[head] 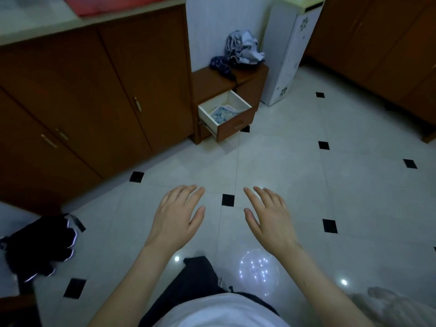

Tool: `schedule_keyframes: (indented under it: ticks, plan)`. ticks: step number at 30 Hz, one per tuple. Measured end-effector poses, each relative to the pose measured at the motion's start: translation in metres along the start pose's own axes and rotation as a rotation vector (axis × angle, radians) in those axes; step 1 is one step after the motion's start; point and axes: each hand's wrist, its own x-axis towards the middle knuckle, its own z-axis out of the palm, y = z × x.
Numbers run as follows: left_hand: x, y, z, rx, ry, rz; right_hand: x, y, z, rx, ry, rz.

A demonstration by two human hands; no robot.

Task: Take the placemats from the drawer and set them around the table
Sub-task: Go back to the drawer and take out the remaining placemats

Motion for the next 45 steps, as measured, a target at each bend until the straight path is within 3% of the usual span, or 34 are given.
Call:
schedule_keyframes:
  ticks: [9,22,32,39,45]
  plan:
    - [0.165,-0.060,0.034,-0.036,-0.027,0.028,0.158,0.046,0.028,-0.007,-0.023,0.072]
    - [0.436,-0.104,-0.010,0.048,0.029,0.168,0.382,0.115,0.002,-0.006,0.050,0.143]
    - [0.559,-0.062,0.057,-0.010,-0.015,-0.014,0.525,0.245,0.001,0.001,-0.040,0.002]
    - [0.658,-0.007,0.078,-0.050,0.052,-0.280,0.646,0.345,-0.034,-0.006,-0.096,-0.207]
    - [0.720,0.017,0.082,-0.077,0.128,-0.406,0.729,0.386,-0.045,-0.019,-0.156,-0.373]
